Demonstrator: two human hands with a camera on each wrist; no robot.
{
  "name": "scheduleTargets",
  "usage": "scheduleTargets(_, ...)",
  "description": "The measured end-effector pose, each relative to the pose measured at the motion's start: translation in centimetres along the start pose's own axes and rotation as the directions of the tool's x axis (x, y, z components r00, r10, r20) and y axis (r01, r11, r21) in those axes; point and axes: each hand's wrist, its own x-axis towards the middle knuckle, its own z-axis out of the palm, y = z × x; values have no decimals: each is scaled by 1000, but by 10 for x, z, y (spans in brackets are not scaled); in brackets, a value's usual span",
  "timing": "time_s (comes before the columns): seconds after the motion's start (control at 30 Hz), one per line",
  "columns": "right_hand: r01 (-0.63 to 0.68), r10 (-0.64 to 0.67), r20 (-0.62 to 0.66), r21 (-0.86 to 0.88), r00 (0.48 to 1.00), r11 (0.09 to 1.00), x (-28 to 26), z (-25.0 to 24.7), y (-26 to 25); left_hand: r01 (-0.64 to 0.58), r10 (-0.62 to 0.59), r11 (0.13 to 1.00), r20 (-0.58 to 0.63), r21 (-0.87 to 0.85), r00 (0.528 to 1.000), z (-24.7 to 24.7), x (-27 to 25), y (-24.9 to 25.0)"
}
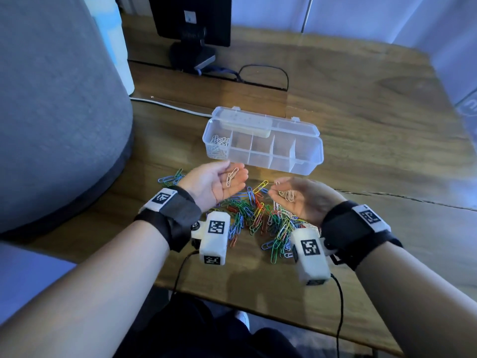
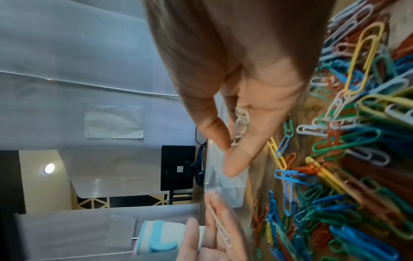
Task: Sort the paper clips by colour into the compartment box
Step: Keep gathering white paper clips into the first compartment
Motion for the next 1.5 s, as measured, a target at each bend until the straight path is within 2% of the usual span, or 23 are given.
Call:
scheduleTargets(0.1,-84,80,53,74,995,994,0,14,-3,27,-26,999,36,-39,999,-9,-6,17)
scheduleTargets(0.23,-169,157,89,142,984,975,8,33,-13,49,-49,998,22,-24,999,-23,-11,45)
scheduleTargets(0.3,-164,151,85,169,985,972,14,49,-21,44,-44,999,-5,-2,999,-29,-10,62)
scheduleTargets(0.47,-48,31,78,236,996,971,41,90,-40,10,-8,1000,-75,27,997,-31,-2,106)
scheduleTargets(0.73,-47,45,23,96,999,994,79,132,-51,64,-70,973,20,220,997,-12,34,125)
scheduleTargets(0.87,-4,4,11,37,1000,999,77,125,-52,17,-29,946,33,323,999,-11,33,120)
scheduleTargets(0.9,17,-17,6,2,1000,1000,73,119,-52,-12,1,928,29,372,1000,-13,32,118)
scheduleTargets(0.97,36,-44,-40,-188,998,982,59,103,-52,-61,54,881,28,469,998,-16,28,109)
scheduleTargets(1.03,10,-67,-112,-444,991,896,41,81,-50,-59,30,814,60,577,998,-14,20,95)
scheduleTargets(1.1,-20,-116,-169,-642,979,766,24,52,-43,-47,-28,684,91,728,995,-7,13,74)
scheduleTargets(1.13,-40,-148,-187,-740,971,671,18,37,-39,-61,-50,583,110,810,993,-2,11,62)
scheduleTargets(1.2,-88,-236,-199,-907,951,412,11,8,-29,-115,-71,328,145,938,987,9,10,37)
scheduleTargets(1.27,-118,-293,-179,-970,939,215,7,-15,-19,-164,-93,122,176,979,980,23,10,12)
scheduleTargets(1.33,-122,-299,-156,-984,941,130,1,-28,-8,-203,-119,-1,202,979,972,36,10,-13)
scheduleTargets(1.5,-49,-297,-36,-998,954,-38,-1,-51,22,-293,-129,-242,269,925,955,45,23,-60)
